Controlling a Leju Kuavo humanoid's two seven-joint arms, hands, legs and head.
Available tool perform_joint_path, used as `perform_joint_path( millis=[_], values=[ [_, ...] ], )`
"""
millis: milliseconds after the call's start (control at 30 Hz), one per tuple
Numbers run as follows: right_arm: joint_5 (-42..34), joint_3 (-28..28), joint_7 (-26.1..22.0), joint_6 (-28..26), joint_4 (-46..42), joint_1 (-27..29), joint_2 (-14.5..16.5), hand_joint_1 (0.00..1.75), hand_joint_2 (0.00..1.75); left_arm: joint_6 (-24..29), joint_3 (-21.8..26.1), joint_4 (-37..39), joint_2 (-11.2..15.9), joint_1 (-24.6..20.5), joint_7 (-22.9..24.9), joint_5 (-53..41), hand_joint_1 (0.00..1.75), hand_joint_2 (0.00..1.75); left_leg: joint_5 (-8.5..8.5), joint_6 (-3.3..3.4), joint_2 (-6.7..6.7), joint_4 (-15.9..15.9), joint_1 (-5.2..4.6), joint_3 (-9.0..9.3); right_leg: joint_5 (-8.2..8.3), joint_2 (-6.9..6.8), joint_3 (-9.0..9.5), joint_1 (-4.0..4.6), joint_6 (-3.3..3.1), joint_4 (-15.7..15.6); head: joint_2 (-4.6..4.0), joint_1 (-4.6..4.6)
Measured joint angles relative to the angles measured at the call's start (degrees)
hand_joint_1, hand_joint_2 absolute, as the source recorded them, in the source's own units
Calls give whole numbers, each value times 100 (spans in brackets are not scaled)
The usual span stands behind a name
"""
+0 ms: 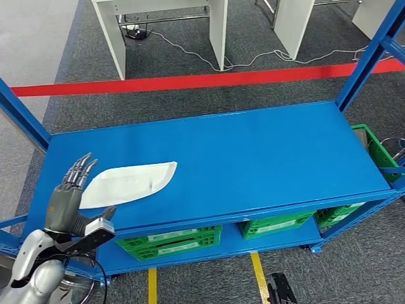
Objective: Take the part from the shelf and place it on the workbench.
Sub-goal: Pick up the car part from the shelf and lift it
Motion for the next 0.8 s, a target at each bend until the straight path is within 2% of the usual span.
perform_joint_path(
  millis=[33, 67, 100, 133, 200, 233, 267, 300, 400, 433, 467, 533, 567, 600, 633, 700, 733, 767, 800],
  values=[
    [2, 0, 2, 11, 0, 0, 2, 0, 0, -80, -54, 56, 21, -31, 1, 14, 0, 175, -141, -34, 1, 373, 30, -182, -4, -1, 3, -2, -3, 1, 0, -4],
    [7, 1, 5, 22, 0, 2, 4, 0, 0, -144, -106, 105, 36, -50, 1, 19, 0, 175, -197, -64, 1, 637, 58, -319, -10, 0, 9, -5, -3, 3, 0, -3],
    [10, 3, 9, 31, 0, 4, 8, 0, 0, -186, -151, 144, 48, -65, 1, 22, 0, 175, -142, -87, 1, 709, 83, -370, -17, 3, 17, -10, 2, 5, 0, -3],
    [13, 3, 13, 38, 0, 4, 11, 0, 0, -210, -190, 178, 60, -85, 1, 23, 0, 175, 30, -106, 2, 543, 106, -308, -26, 9, 32, -20, 14, 7, 0, -4],
    [17, 3, 15, 47, 0, 3, 15, 0, 0, -223, -240, 224, 79, -138, 1, 25, 0, 175, 450, -134, 5, -194, 134, 22, -55, 20, 74, -34, 60, 12, 0, -4],
    [18, 3, 15, 50, 0, -1, 15, 0, 0, -225, -261, 244, 87, -166, 1, 25, 0, 175, 570, -129, 4, -536, 131, 176, -69, 25, 82, -33, 93, 23, 0, -10],
    [18, 3, 16, 53, 0, -5, 15, 0, 0, -228, -280, 263, 94, -189, 1, 26, 0, 175, 607, -111, 2, -732, 121, 260, -74, 27, 77, -28, 131, 29, 0, -8],
    [18, 4, 17, 55, 0, -9, 15, 0, 0, -231, -299, 283, 100, -206, 1, 27, 0, 175, 577, -81, -1, -795, 103, 281, -72, 27, 66, -24, 168, 29, 0, -9],
    [21, 5, 17, 59, 0, -13, 15, 0, 0, -268, -340, 322, 117, -237, 1, 31, 0, 175, 591, 49, -1, -840, 98, 274, -106, 16, 24, -44, 273, 51, 0, -4],
    [25, 5, 17, 59, 0, -15, 15, 0, 0, -308, -358, 330, 126, -255, 2, 28, 0, 175, 603, 90, 2, -858, 105, 280, -203, 14, -46, -48, 295, 193, 0, 3],
    [31, 5, 21, 60, 0, -17, 15, 0, 0, -362, -381, 342, 135, -274, 2, 20, 0, 175, 611, 123, 6, -871, 109, 284, -357, 13, -180, -51, 307, 465, 0, 9],
    [50, 7, 31, 65, 0, -11, 15, 0, 0, -468, -441, 386, 155, -311, 3, -9, 0, 175, 611, 164, 12, -871, 89, 277, -700, 12, -553, -48, 311, 1249, 0, 19],
    [59, 8, 37, 68, 0, -4, 15, 0, 0, -508, -473, 417, 165, -325, 3, -29, 0, 175, 611, 170, 13, -870, 75, 276, -786, 12, -710, -47, 308, 1554, 0, 18],
    [67, 9, 39, 69, 0, 1, 14, 0, 0, -548, -506, 449, 173, -346, 3, -45, 0, 175, 611, 175, 12, -870, 62, 276, -766, 12, -779, -44, 298, 1667, 0, 18],
    [74, 9, 40, 68, 0, 2, 14, 0, 0, -589, -542, 480, 181, -376, 2, -57, 0, 175, 610, 176, 9, -869, 51, 279, -641, 12, -744, -38, 277, 1562, 0, 19],
    [89, 9, 42, 68, 0, -16, 14, 0, 0, -669, -605, 532, 192, -468, -5, -63, 0, 175, 607, 170, 1, -868, 38, 293, -247, 12, -414, -14, 211, 836, 0, 20],
    [96, 9, 43, 71, 0, -32, 14, 0, 0, -700, -634, 557, 195, -526, -9, -62, 0, 175, 600, 160, -1, -859, 22, 290, -113, 12, -221, -1, 181, 459, 0, 18],
    [103, 10, 46, 74, 0, -50, 14, 0, 0, -723, -663, 585, 196, -589, -13, -61, 0, 175, 601, 139, -2, -853, 13, 280, -45, 12, -90, 10, 163, 201, 0, 15],
    [112, 11, 50, 81, 0, -64, 14, 0, 0, -747, -696, 615, 195, -652, -17, -60, 0, 175, 606, 113, -2, -849, 7, 267, -40, 15, -29, 21, 153, 82, 0, 13]
  ],
)
